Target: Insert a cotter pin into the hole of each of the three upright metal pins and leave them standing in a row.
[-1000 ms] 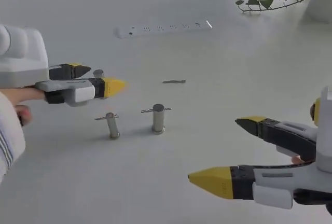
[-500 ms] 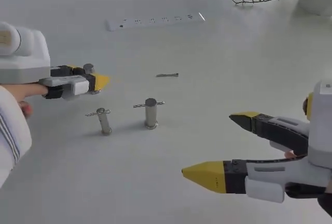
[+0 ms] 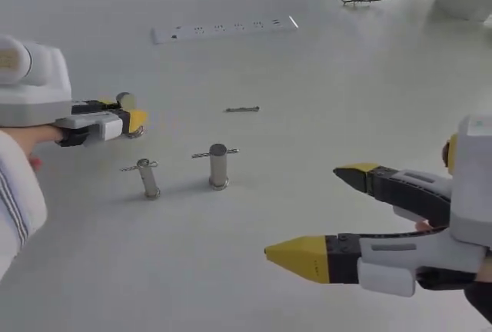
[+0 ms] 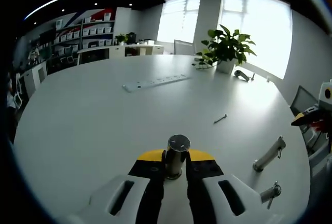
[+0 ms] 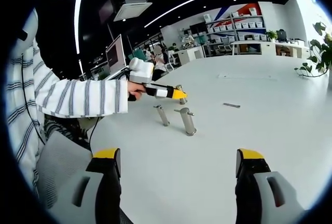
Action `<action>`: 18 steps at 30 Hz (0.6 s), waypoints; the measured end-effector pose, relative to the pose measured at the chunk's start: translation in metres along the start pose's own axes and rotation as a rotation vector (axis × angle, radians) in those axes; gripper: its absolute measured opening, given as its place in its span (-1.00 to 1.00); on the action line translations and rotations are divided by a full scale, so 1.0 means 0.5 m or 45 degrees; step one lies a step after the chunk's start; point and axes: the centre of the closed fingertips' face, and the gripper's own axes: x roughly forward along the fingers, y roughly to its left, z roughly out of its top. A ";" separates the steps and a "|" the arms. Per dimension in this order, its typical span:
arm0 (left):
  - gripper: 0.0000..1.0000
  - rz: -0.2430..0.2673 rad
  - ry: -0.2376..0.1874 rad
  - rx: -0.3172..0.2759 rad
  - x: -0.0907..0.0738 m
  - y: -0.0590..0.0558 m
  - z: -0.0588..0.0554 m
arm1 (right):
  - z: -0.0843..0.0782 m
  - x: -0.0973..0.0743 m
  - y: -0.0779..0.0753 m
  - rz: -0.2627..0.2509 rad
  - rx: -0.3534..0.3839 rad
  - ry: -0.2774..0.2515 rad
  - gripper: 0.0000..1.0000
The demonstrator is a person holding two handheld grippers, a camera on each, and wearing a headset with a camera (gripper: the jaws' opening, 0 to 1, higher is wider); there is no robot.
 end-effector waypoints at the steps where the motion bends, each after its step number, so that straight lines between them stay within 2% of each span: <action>1: -0.78 0.002 0.006 0.079 0.000 0.001 0.001 | 0.000 0.000 0.001 0.000 -0.003 0.000 0.81; 4: -0.80 0.019 0.014 0.108 -0.002 -0.003 0.000 | 0.000 -0.001 0.002 0.000 -0.010 -0.001 0.81; 7: -0.81 0.029 0.020 0.097 -0.003 0.000 0.000 | 0.003 -0.002 0.003 -0.001 -0.007 -0.009 0.81; 12: -0.81 0.037 0.070 0.095 -0.018 0.002 -0.003 | 0.008 -0.004 0.006 0.003 -0.032 0.004 0.81; 18: -0.81 0.033 0.036 0.106 -0.062 0.003 0.028 | 0.019 -0.006 0.006 -0.003 -0.026 -0.027 0.80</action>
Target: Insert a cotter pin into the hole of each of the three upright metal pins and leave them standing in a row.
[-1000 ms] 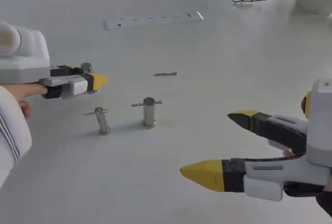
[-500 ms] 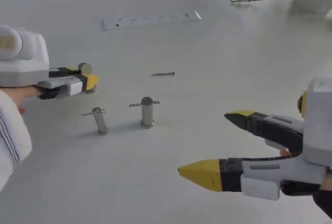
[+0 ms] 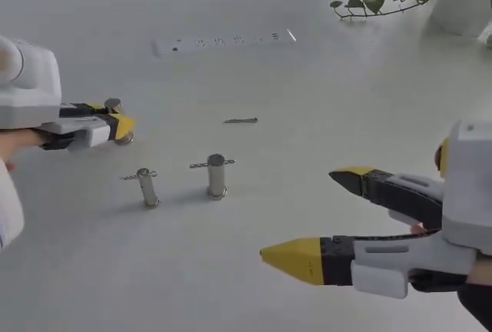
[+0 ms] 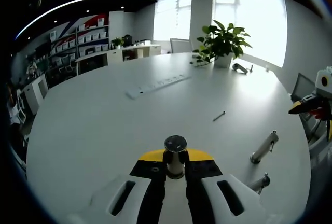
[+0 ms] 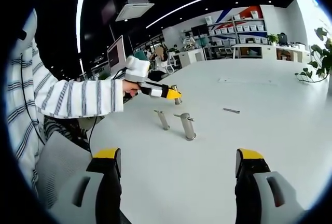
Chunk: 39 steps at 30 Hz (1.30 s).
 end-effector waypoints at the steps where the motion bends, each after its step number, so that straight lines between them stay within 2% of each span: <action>1: -0.81 0.002 0.007 0.031 -0.010 0.000 0.004 | 0.002 0.000 0.001 0.001 -0.002 -0.004 0.80; 3: -0.81 0.004 0.010 0.067 -0.028 0.000 0.011 | 0.005 -0.001 0.005 0.002 -0.014 -0.004 0.80; 7: -0.81 0.005 -0.004 0.049 -0.067 -0.003 0.024 | 0.009 -0.002 0.007 0.002 -0.020 -0.011 0.80; 8: -0.81 0.009 0.012 0.012 -0.082 -0.008 0.021 | 0.009 -0.003 0.006 0.000 -0.018 -0.014 0.80; 10: -0.81 0.021 0.017 -0.003 -0.101 -0.015 0.018 | 0.013 -0.004 0.007 0.005 -0.006 -0.029 0.78; 14: -0.81 0.014 0.005 0.013 -0.143 -0.045 0.007 | 0.017 -0.008 0.010 0.005 -0.006 -0.041 0.77; 18: -0.81 0.027 -0.015 -0.006 -0.169 -0.071 -0.008 | 0.021 -0.011 0.012 0.006 -0.014 -0.050 0.77; 25: -0.81 0.030 -0.038 -0.002 -0.202 -0.117 -0.016 | 0.024 -0.018 0.020 0.011 -0.027 -0.062 0.77; 30: -0.81 0.036 -0.034 0.031 -0.218 -0.136 -0.015 | 0.023 -0.019 0.028 0.019 -0.045 -0.058 0.77; 34: -0.81 0.001 -0.035 0.062 -0.232 -0.164 -0.015 | 0.028 -0.022 0.033 0.020 -0.047 -0.072 0.77; 39: -0.81 -0.035 -0.046 0.050 -0.242 -0.201 -0.019 | 0.028 -0.025 0.033 0.015 -0.054 -0.070 0.77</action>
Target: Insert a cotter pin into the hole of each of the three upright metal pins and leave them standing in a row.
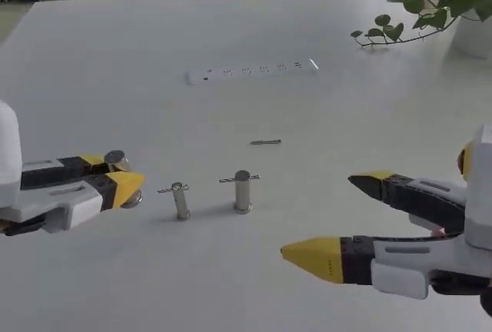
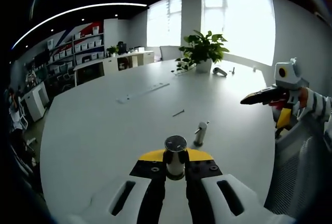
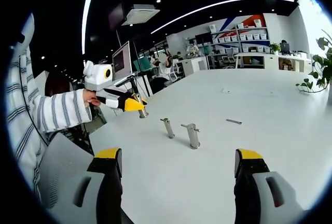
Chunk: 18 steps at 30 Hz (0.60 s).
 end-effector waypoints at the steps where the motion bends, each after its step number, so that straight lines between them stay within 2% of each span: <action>1: -0.81 -0.004 -0.005 -0.017 0.000 -0.008 -0.001 | 0.000 -0.001 0.001 0.001 0.000 0.000 0.76; 8: -0.81 -0.043 -0.035 -0.072 0.005 -0.054 0.001 | 0.000 -0.001 0.009 0.014 -0.011 0.008 0.80; 10: -0.81 -0.066 -0.044 -0.063 0.010 -0.066 0.002 | 0.000 -0.001 0.011 0.023 -0.009 0.010 0.81; 18: -0.81 -0.121 -0.027 -0.074 0.050 -0.104 -0.008 | -0.004 -0.005 0.013 0.029 -0.003 0.017 0.89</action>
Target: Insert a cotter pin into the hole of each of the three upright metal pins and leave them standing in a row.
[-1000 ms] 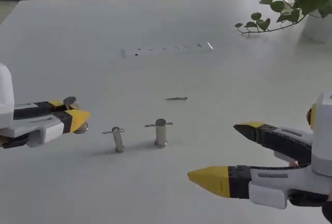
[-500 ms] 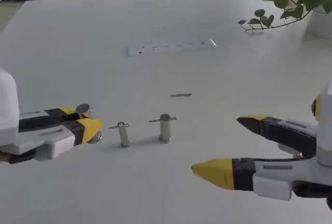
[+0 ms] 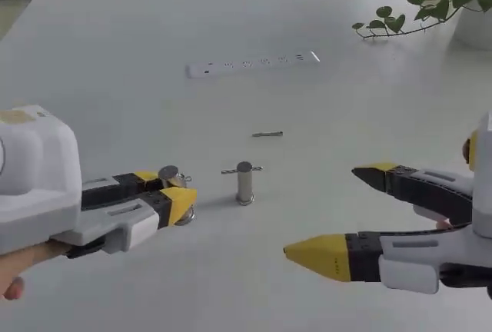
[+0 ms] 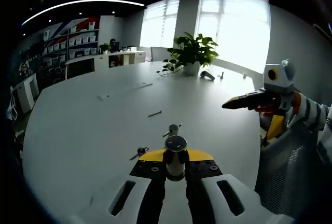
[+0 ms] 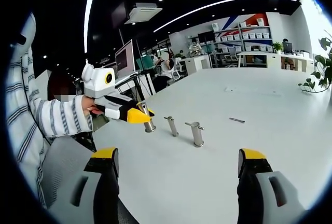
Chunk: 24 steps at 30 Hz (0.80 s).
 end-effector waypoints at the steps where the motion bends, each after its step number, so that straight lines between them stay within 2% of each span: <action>1: -0.81 -0.004 0.004 0.003 0.007 -0.005 -0.002 | -0.001 -0.001 -0.001 -0.003 0.007 0.000 0.90; 7: -0.81 -0.011 0.033 0.041 0.040 -0.022 -0.017 | -0.004 -0.005 -0.008 -0.017 0.017 0.003 0.92; 10: -0.81 -0.010 0.044 0.028 0.058 -0.029 -0.026 | -0.008 -0.006 -0.012 -0.023 0.017 0.013 0.91; 15: -0.81 0.014 0.063 0.011 0.085 -0.032 -0.042 | -0.015 -0.005 -0.012 -0.019 0.015 0.027 0.90; 24: -0.81 0.043 0.078 -0.016 0.116 -0.031 -0.056 | -0.023 0.003 -0.008 -0.003 0.025 0.045 0.87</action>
